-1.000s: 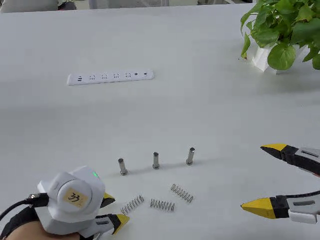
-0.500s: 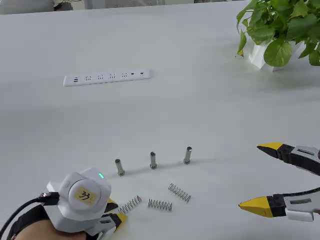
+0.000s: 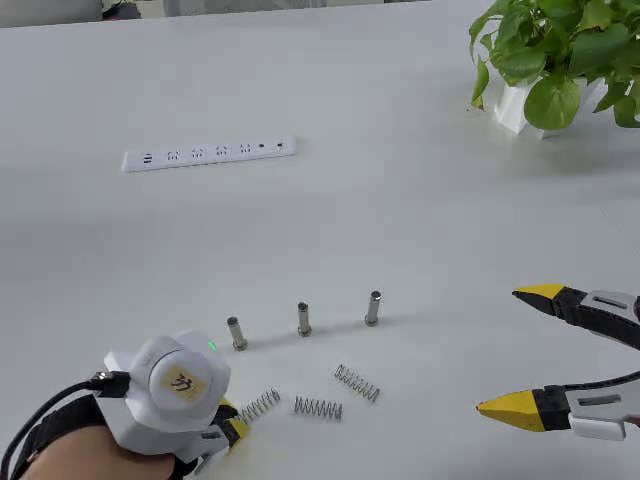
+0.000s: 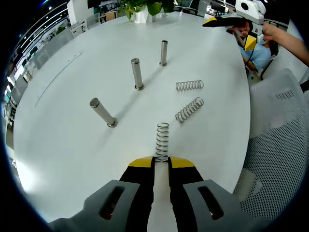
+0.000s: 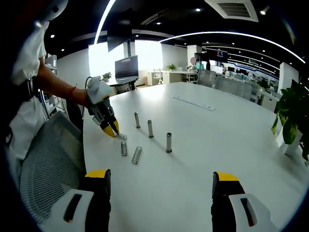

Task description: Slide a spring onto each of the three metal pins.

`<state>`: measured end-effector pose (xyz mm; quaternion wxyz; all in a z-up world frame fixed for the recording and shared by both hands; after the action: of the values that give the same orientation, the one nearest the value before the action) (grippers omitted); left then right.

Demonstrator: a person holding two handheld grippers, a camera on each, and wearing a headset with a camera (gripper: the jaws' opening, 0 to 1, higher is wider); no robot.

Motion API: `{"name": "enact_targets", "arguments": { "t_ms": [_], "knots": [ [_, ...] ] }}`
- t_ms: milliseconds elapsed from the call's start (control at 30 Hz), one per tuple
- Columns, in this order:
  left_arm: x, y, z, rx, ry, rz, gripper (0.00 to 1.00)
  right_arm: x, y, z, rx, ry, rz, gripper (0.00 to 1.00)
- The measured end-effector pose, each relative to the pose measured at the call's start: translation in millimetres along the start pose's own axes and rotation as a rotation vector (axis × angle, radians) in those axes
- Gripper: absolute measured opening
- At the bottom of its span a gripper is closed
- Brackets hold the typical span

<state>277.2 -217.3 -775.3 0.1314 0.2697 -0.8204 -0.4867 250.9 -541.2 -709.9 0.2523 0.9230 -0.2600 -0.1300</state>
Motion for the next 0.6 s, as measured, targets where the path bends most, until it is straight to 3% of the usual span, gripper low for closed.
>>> {"name": "enact_targets", "arguments": {
  "t_ms": [367,600],
  "knots": [
    [-0.9,-0.7,-5.3,-0.064,-0.020,0.019,0.07,-4.1,-0.5,2.3,-0.003,-0.004,0.000,0.84],
    [-2.4,1.1,-3.6,-0.063,-0.005,0.033,0.07,-4.9,-0.5,2.9,-0.001,-0.015,-0.003,0.84]
  ]
}}
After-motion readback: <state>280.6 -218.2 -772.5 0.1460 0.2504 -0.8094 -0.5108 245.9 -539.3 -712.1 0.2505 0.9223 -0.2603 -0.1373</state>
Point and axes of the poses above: the centre of the closed fingertips' face, and the gripper's own axes: y roughly backward along the fingers, x roughly to its right, z roughly out of its underside, the point moved 8 cm from there along y, roughly backward along the fingers, and after that the axes turned 6 degrees about -z, right-handed, at the moved point
